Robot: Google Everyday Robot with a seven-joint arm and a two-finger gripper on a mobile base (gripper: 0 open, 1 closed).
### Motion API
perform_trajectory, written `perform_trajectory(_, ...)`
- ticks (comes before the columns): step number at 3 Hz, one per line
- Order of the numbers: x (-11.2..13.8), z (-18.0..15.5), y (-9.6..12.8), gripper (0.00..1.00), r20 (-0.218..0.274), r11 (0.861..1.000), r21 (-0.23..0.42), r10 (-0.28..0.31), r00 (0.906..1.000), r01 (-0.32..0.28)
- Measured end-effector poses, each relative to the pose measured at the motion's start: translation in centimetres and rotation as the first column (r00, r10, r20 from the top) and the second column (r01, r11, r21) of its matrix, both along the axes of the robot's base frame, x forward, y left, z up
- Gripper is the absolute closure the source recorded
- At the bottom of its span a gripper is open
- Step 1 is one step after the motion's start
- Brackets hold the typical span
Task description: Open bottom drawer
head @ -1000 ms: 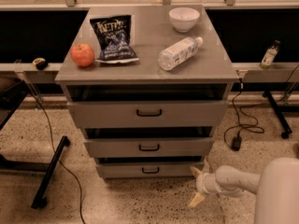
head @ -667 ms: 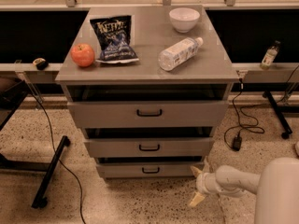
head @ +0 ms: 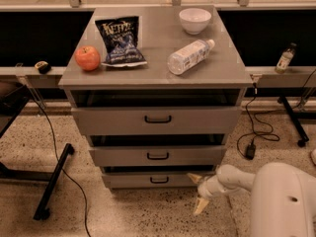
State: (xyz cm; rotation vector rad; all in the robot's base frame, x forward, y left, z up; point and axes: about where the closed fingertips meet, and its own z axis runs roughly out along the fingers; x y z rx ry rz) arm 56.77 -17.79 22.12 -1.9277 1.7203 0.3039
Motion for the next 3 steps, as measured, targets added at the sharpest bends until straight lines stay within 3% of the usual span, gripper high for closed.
perform_trajectory(1, 1.5, -0.5, 1.6, 0.0, 0.019, 0.996, 0.001, 0.09, 0.9958, -0.09)
perform_trajectory(2, 3.1, -0.8, 2.4, 0.0, 0.04, 0.993, -0.014, 0.119, 0.9921, -0.119)
perform_trajectory(3, 4.8, -1.9, 1.5, 0.0, 0.052, 0.998, -0.019, 0.058, 0.997, -0.057)
